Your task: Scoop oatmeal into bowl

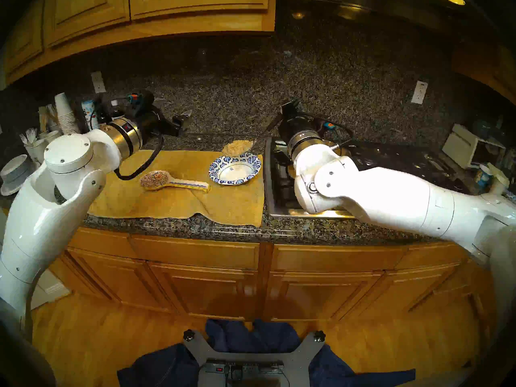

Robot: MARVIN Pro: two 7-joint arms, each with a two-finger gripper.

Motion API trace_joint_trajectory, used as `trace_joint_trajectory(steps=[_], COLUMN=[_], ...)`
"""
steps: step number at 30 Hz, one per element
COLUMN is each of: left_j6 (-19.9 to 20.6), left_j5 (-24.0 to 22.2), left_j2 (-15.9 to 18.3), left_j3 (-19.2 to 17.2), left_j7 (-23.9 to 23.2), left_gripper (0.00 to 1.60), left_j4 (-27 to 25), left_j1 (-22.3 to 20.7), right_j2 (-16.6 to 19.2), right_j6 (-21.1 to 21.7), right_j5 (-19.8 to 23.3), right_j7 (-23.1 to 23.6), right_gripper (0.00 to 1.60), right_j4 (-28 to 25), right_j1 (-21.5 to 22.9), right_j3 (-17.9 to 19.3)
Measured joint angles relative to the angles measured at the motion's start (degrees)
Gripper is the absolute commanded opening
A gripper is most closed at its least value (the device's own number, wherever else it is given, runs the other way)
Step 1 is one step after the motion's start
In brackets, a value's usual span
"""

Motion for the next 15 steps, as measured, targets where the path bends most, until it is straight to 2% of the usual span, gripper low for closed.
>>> trace_joint_trajectory(steps=[15], left_j6=[-0.12], left_j5=[-0.09], left_j2=[0.13], left_j3=[0.08], left_j7=[0.1], left_gripper=[1.6], left_j4=[-0.01], left_j1=[0.0], right_j2=[-3.14], right_j6=[0.01], right_j5=[-11.92], right_j7=[-9.63], right_gripper=[0.0], right_j4=[5.24], right_j1=[0.38], right_j3=[-2.73])
